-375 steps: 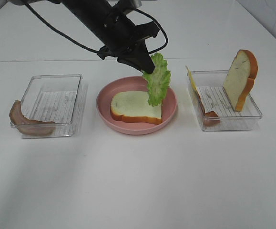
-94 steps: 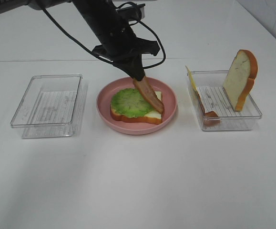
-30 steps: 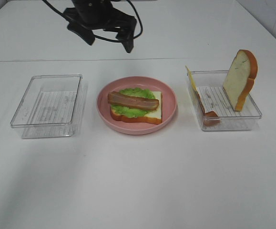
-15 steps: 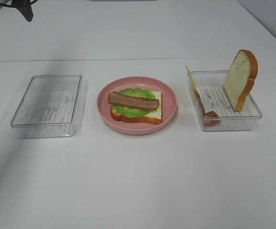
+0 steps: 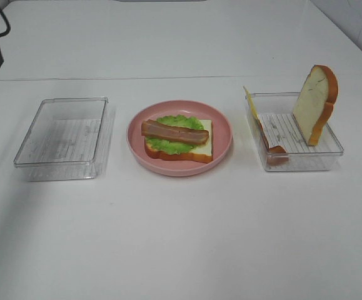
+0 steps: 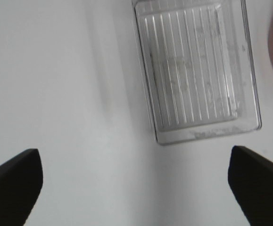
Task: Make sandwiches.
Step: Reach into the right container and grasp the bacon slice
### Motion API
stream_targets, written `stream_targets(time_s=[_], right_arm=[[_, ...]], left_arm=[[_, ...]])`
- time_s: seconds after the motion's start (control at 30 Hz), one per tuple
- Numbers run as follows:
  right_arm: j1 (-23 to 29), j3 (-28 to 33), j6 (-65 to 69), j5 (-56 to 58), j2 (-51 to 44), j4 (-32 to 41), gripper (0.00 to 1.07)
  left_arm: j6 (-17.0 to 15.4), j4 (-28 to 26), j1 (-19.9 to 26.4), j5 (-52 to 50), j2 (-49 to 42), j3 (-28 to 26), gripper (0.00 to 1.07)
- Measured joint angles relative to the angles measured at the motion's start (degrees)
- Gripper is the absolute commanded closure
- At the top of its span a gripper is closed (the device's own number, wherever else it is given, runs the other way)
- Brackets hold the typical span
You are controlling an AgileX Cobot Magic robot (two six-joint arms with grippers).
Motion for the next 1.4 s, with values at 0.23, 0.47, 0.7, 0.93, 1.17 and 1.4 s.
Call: stream_targets(time_s=[0.23, 0.47, 0.7, 0.93, 1.17, 1.4], right_arm=[[0.0, 0.0, 0.0, 0.0, 0.0, -0.3, 0.30], [0.0, 0.0, 0.0, 0.0, 0.0, -0.3, 0.30], [0.0, 0.0, 0.0, 0.0, 0.0, -0.3, 0.30], [0.0, 0.0, 0.0, 0.0, 0.0, -0.3, 0.30], [0.0, 0.0, 0.0, 0.0, 0.0, -0.3, 0.30], [0.0, 0.0, 0.0, 0.0, 0.0, -0.3, 0.30]], left_arm=[[0.0, 1.6, 0.0, -6.7, -20.0, 25.1, 0.06], [0.0, 1.9, 0.0, -7.5, -40.6, 40.4, 0.07], [-0.2, 2.1, 0.0, -7.4, -63.7, 50.2, 0.07], [-1.1, 2.1, 0.0, -4.7, -88.2, 56.8, 0.07], [-1.3, 2.1, 0.0, -4.0, -98.6, 59.0, 0.07], [-1.4, 1.9, 0.0, -4.1, -98.8, 59.2, 0.07]])
